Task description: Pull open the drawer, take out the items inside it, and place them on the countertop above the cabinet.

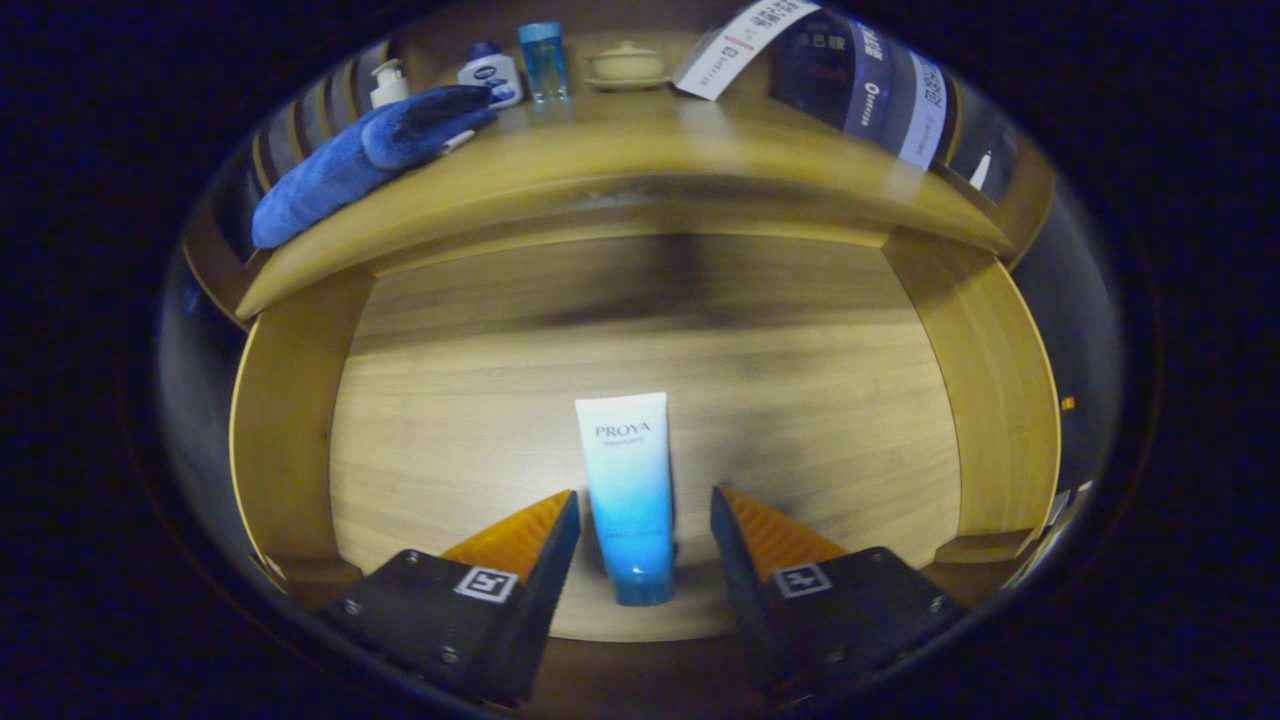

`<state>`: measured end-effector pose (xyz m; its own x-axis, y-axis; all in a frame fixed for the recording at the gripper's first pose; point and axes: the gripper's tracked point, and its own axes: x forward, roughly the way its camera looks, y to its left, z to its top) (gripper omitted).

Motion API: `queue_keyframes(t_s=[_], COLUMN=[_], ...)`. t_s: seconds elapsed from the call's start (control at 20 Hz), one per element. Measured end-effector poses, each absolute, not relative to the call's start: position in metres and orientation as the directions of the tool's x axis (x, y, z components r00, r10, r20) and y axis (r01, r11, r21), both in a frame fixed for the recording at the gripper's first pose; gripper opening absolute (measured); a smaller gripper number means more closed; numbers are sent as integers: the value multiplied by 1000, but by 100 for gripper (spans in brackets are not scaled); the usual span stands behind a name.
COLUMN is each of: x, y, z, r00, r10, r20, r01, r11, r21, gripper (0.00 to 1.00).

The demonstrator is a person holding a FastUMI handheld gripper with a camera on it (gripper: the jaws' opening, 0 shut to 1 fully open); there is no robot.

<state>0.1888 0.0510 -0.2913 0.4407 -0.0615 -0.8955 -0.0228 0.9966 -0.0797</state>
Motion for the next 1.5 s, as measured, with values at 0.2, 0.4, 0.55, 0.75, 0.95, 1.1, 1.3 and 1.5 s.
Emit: queue_keyframes(t_s=[0.2, 0.4, 0.55, 0.75, 0.95, 1.1, 1.3, 1.5], x=[188, 185, 181, 179, 178, 178, 187, 220], y=[58, 62, 69, 79, 79, 78, 76, 67], z=[-312, -295, -287, -265, -226, -192, -145, -86], r00=[402, 451, 500, 597, 702, 766, 828, 906], r10=[-22, -12, 15, 61, 83, 105, 111, 62], r20=[-915, -892, -866, -800, -708, -635, -549, -418], r01=[-15, -38, -44, -30, -17, -18, -9, -6], r11=[999, 999, 999, 998, 995, 990, 983, 991], r21=[-31, -33, -8, 54, 100, 142, 185, 134], gripper=[54, 43, 43, 43, 43, 43, 43, 42])
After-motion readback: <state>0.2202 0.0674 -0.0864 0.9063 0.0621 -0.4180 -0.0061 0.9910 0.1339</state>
